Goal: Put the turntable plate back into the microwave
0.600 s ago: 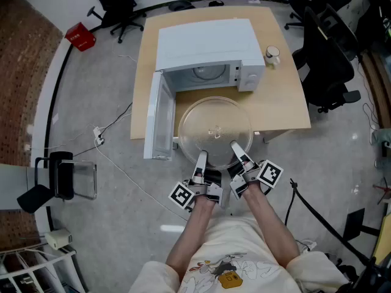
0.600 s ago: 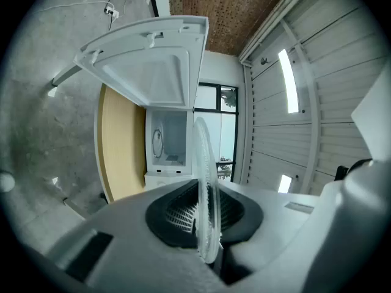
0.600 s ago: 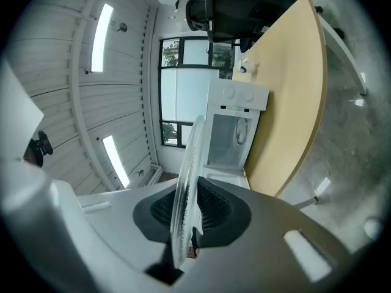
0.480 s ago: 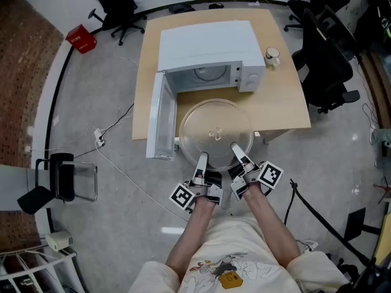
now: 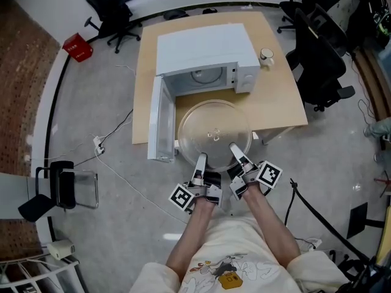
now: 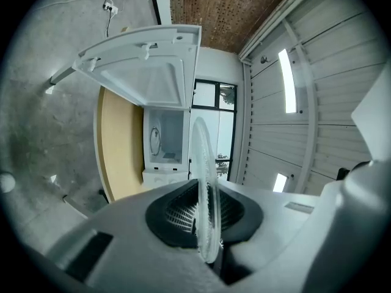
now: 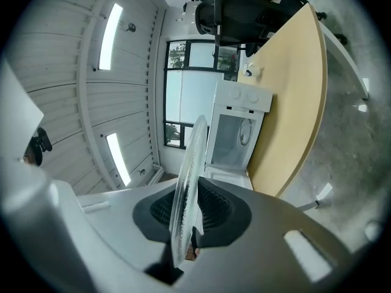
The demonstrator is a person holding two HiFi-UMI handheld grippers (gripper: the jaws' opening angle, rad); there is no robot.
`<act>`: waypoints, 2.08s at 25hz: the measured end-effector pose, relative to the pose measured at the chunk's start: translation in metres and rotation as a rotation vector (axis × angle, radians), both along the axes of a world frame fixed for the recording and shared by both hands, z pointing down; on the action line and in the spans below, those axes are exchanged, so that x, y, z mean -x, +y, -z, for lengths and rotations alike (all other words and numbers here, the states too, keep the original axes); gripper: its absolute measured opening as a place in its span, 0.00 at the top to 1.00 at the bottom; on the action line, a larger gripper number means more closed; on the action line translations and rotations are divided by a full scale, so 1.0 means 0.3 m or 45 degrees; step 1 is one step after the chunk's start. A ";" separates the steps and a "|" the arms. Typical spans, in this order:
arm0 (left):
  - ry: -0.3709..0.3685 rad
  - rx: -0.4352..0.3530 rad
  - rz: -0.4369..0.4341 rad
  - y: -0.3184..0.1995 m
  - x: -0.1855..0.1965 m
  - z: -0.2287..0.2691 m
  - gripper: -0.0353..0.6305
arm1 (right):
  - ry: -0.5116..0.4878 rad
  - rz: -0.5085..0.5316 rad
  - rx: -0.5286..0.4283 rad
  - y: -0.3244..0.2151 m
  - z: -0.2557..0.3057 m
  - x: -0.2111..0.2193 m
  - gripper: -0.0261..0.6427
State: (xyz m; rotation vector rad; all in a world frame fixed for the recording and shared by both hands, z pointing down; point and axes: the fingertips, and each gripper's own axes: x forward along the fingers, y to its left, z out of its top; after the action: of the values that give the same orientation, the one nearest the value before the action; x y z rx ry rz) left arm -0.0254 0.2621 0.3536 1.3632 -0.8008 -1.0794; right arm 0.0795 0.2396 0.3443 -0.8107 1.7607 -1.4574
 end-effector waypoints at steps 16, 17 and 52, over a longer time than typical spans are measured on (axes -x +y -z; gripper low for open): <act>-0.025 0.021 0.113 -0.129 -0.060 -0.043 0.90 | -0.017 0.094 0.028 -0.161 -0.048 -0.057 0.90; -0.019 0.024 0.126 -0.143 -0.055 -0.056 0.90 | -0.019 0.103 0.033 -0.178 -0.057 -0.051 0.90; -0.001 0.132 0.119 -1.158 0.150 -0.501 0.90 | 0.108 0.086 0.122 -1.184 -0.496 0.139 0.89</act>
State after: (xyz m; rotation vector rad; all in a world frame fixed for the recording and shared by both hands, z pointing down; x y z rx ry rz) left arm -0.0703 -0.0852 0.5040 1.2500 -0.9161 -1.0942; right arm 0.0377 -0.1155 0.4930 -0.8810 1.8081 -1.5830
